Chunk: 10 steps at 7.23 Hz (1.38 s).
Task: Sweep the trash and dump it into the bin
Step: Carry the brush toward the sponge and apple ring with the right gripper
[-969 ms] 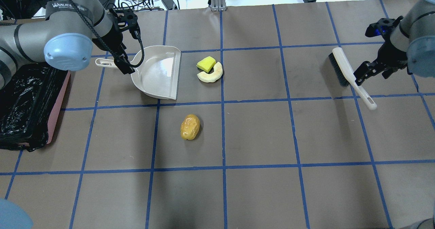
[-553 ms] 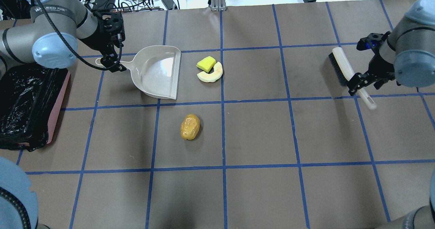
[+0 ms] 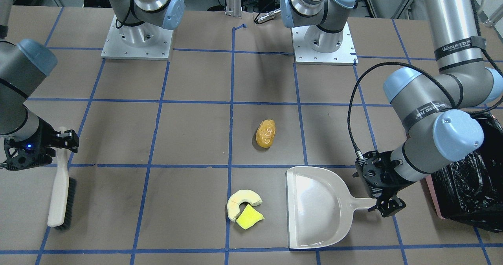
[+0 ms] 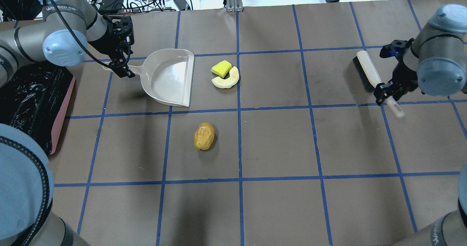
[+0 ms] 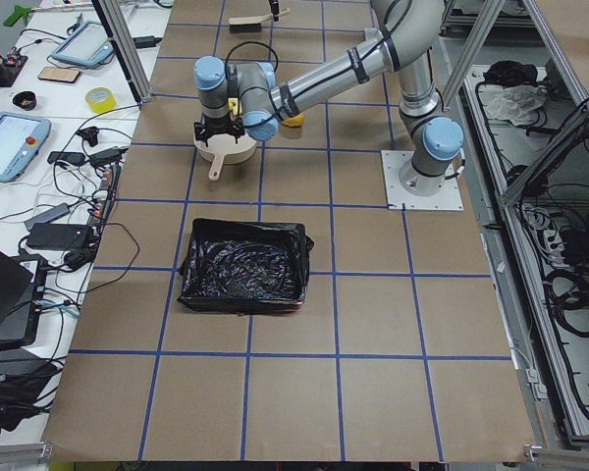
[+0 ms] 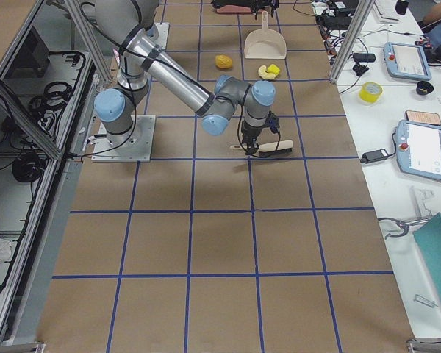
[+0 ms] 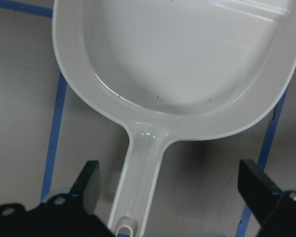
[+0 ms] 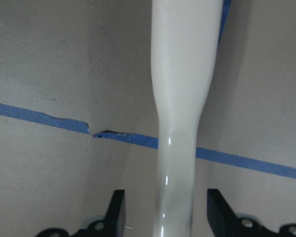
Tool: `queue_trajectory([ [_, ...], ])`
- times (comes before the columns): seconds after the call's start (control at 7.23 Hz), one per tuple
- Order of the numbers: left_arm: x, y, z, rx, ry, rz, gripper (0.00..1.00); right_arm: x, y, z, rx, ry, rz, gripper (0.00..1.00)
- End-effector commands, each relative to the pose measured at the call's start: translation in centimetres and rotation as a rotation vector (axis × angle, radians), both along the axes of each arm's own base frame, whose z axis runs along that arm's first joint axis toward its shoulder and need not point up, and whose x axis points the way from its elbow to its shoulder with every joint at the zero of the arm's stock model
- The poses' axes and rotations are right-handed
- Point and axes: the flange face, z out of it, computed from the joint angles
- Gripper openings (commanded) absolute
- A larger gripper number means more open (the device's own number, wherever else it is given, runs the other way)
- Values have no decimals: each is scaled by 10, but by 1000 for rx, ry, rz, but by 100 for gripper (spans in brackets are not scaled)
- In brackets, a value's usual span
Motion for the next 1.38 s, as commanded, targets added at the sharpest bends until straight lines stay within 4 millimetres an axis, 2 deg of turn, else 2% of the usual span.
queue_trajectory([
  [0.0,5,0,-18,39,-45,3,99,-1,1,0,13,13,1,0],
  [0.14,5,-3,-23,40,-39,1,100,-2,2,-1,20,22,2,0],
  [0.42,4,-11,-39,40,-31,-6,100,-4,-2,13,-4,31,-12,0],
  [0.55,4,-15,-46,25,-31,-9,100,3,-5,26,-30,34,-11,0],
  [0.69,4,-16,-54,30,-31,-12,100,19,-10,31,-41,31,-25,0],
  [0.83,-3,-18,-57,18,-34,-26,100,50,-14,30,-48,-10,-13,0],
  [0.97,-14,-20,-62,9,-36,-56,100,82,-15,30,-51,-25,-82,0],
  [1.11,-27,-15,-68,19,-37,-79,100,125,-15,31,-53,-16,-106,0],
  [1.25,-28,-4,-72,32,-46,-130,100,170,-12,32,-55,-11,-76,0],
])
